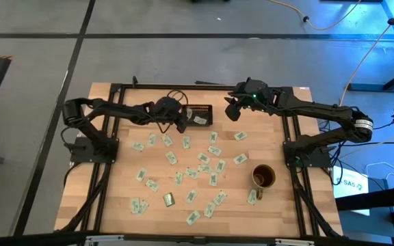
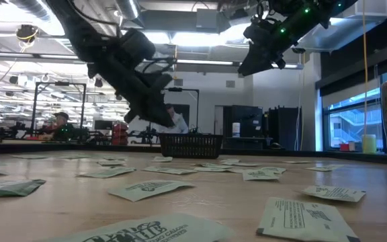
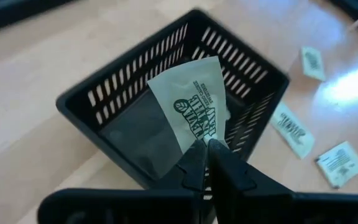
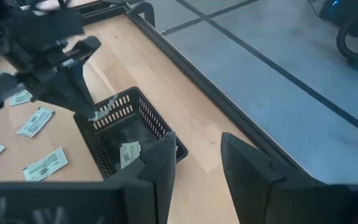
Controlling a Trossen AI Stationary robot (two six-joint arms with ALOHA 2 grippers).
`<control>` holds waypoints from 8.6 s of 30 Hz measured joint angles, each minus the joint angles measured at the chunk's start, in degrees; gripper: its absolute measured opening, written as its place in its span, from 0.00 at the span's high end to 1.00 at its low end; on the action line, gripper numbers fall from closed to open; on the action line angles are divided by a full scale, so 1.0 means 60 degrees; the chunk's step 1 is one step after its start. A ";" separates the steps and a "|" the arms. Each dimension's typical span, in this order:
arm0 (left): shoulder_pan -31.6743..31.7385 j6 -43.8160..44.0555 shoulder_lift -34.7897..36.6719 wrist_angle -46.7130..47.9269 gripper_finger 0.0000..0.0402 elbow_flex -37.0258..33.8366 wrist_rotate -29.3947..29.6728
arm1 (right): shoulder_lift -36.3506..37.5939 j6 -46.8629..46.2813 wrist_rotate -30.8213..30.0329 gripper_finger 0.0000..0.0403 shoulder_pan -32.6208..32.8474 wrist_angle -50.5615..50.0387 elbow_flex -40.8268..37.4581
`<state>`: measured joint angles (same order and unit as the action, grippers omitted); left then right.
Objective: Pick and place Stevia / Truvia into bins
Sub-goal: Put the white stevia packet into the black bin
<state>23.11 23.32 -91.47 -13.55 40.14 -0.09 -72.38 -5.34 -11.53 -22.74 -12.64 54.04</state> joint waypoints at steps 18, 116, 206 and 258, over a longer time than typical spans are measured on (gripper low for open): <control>0.0736 -0.0035 0.0446 -0.0098 0.87 0.0000 -0.1993 | 0.0000 0.0602 0.0963 0.67 0.0089 -0.0828 0.0000; -0.0142 -0.0519 0.0796 -0.3229 0.92 0.0000 -0.6047 | -0.3209 -0.4949 0.1005 1.00 0.0539 -0.5288 0.0429; -0.0659 -0.0513 0.4840 0.9080 0.92 -0.0408 0.1312 | -0.4834 -0.0987 0.1180 0.85 0.0627 -0.3239 0.4448; -0.2436 0.2079 0.2563 1.0949 0.78 -0.0419 0.0596 | -0.4849 -0.0779 0.1180 0.85 0.0627 -0.3333 0.4448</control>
<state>8.49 35.79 -76.10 52.14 37.63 3.49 -101.47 -10.02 -4.45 -18.98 -32.64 80.73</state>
